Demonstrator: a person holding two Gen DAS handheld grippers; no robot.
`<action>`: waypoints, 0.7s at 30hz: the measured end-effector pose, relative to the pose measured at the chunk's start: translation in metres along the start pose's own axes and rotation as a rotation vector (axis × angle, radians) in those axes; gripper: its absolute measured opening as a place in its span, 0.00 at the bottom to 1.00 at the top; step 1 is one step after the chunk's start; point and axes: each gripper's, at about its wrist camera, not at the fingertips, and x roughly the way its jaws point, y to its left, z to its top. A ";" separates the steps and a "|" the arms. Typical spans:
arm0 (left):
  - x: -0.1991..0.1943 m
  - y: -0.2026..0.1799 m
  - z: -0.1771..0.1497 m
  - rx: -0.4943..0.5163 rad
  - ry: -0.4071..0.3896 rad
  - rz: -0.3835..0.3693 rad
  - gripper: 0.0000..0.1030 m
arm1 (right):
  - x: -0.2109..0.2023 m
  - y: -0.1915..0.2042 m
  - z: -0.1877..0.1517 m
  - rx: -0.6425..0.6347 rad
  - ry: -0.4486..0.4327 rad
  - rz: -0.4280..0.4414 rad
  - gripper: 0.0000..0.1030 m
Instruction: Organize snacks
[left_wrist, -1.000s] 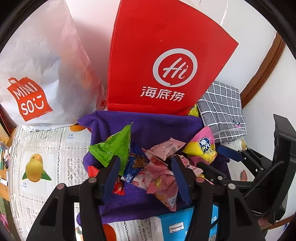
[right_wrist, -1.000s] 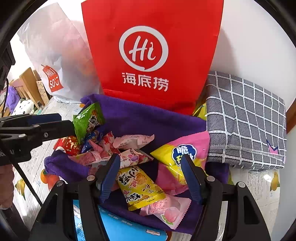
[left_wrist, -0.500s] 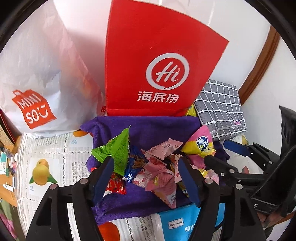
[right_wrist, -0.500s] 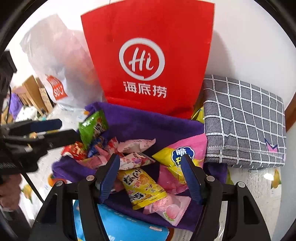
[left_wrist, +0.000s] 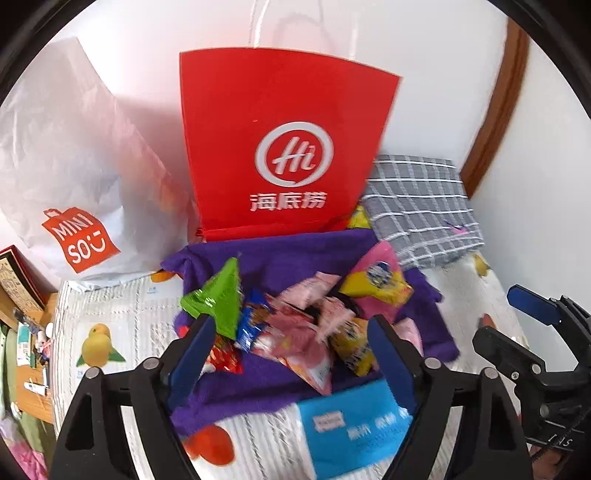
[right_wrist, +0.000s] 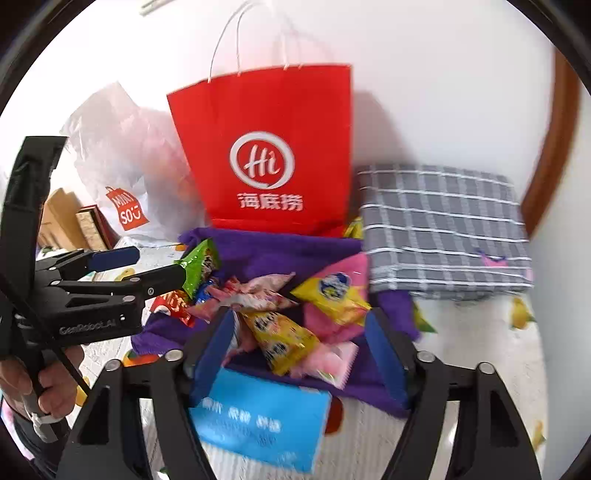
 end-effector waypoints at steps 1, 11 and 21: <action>-0.006 -0.003 -0.005 -0.001 -0.002 -0.007 0.85 | -0.009 0.001 -0.005 -0.010 -0.005 -0.014 0.74; -0.082 -0.036 -0.065 0.029 -0.096 -0.005 0.94 | -0.079 0.008 -0.065 0.031 -0.052 -0.093 0.85; -0.136 -0.053 -0.129 0.007 -0.130 0.011 0.95 | -0.139 0.001 -0.129 0.105 -0.112 -0.139 0.95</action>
